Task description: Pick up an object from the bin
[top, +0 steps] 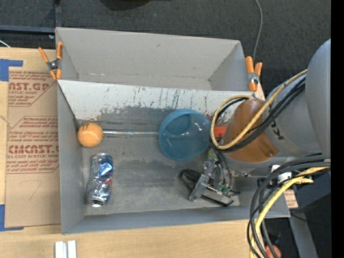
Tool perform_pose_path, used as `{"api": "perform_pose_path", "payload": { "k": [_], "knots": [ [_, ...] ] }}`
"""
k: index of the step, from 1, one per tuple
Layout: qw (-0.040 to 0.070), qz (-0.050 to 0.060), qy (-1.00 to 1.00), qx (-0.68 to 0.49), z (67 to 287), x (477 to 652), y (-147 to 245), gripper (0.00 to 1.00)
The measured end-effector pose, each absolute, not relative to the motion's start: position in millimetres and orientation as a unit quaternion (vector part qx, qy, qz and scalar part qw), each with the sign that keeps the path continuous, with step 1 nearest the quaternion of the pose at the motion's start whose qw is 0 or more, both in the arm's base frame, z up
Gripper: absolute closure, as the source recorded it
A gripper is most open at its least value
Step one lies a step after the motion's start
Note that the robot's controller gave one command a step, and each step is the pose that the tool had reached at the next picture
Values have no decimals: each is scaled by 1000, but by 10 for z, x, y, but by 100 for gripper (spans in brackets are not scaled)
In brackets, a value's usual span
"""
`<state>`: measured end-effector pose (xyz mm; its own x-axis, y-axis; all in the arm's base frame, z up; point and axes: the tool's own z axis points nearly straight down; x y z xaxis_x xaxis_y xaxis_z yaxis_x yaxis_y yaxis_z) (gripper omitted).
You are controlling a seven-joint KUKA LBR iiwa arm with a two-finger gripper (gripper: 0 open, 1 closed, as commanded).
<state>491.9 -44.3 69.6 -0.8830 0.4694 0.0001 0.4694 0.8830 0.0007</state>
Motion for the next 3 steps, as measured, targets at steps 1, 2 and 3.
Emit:
{"api": "perform_pose_path", "payload": {
  "k": [1, 2, 3],
  "knots": [
    [-6, 0, 970, 242, 867, 4887, -438, 100],
    [-3, 1, 970, 242, 1305, 4905, -442, 100],
    [-5, 0, 970, 242, 1665, 4896, -436, 100]
  ]
}}
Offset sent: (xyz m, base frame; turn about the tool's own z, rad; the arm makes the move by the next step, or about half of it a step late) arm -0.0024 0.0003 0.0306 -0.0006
